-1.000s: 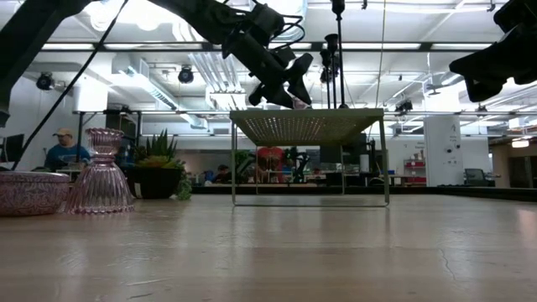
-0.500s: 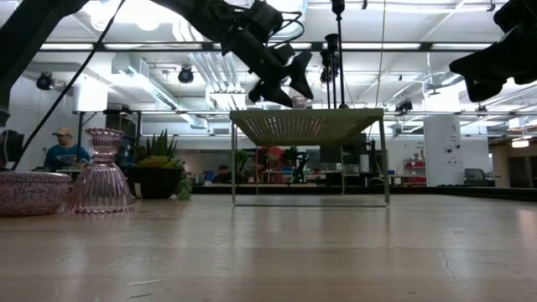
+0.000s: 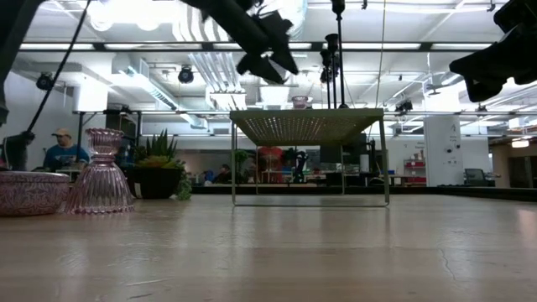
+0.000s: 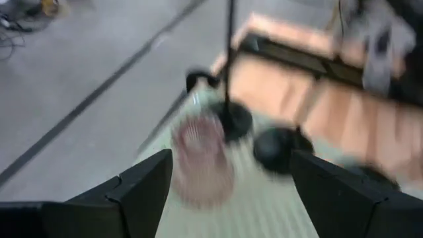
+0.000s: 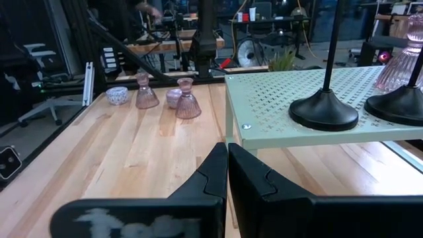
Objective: Pick & Place candle stick holders
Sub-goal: Put the top pink candle holder on the shelf aligned with the other pink candle holder
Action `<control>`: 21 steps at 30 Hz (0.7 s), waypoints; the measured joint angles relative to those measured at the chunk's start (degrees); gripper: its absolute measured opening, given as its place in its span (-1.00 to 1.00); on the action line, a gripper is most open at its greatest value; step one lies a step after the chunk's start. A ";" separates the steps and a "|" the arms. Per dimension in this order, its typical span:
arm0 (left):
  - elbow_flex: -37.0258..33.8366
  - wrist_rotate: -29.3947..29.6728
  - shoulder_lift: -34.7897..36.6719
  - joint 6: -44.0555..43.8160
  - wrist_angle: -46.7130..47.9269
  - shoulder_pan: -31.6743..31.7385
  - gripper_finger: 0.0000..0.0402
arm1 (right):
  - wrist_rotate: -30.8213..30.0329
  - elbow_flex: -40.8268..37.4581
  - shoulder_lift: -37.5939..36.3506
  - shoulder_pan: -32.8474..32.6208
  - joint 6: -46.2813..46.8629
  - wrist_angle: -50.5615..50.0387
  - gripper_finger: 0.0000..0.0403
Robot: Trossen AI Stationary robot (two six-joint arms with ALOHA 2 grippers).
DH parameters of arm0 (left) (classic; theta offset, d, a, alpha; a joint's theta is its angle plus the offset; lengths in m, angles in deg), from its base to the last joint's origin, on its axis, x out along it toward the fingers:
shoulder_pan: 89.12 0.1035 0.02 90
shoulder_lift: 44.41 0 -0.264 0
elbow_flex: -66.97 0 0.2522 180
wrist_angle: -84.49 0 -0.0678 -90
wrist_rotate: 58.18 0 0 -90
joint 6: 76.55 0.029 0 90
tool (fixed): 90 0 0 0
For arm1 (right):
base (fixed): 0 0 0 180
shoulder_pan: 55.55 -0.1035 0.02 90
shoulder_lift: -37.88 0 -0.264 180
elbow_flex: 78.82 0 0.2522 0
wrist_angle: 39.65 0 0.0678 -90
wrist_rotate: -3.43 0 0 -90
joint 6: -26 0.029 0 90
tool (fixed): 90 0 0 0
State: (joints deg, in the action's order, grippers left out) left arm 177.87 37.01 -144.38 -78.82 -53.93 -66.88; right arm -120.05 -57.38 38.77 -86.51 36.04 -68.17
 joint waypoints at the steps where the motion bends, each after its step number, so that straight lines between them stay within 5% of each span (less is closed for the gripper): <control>1: -0.05 -0.01 1.05 0.98 2.83 -0.56 0.54 | -0.02 0.00 -0.02 0.00 -0.04 0.00 -0.96; 10: -6.37 -0.21 11.84 2.07 21.37 -10.03 0.54 | 0.02 0.00 0.00 0.00 0.01 0.00 -0.96; 21: -28.69 -0.11 28.53 -11.98 22.68 -27.70 0.54 | 0.00 0.00 0.00 0.02 -0.07 0.00 -0.96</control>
State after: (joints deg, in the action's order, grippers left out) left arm 149.18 36.90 -115.86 -90.80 -31.25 -94.59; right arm -120.05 -57.38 38.77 -86.50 35.96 -68.17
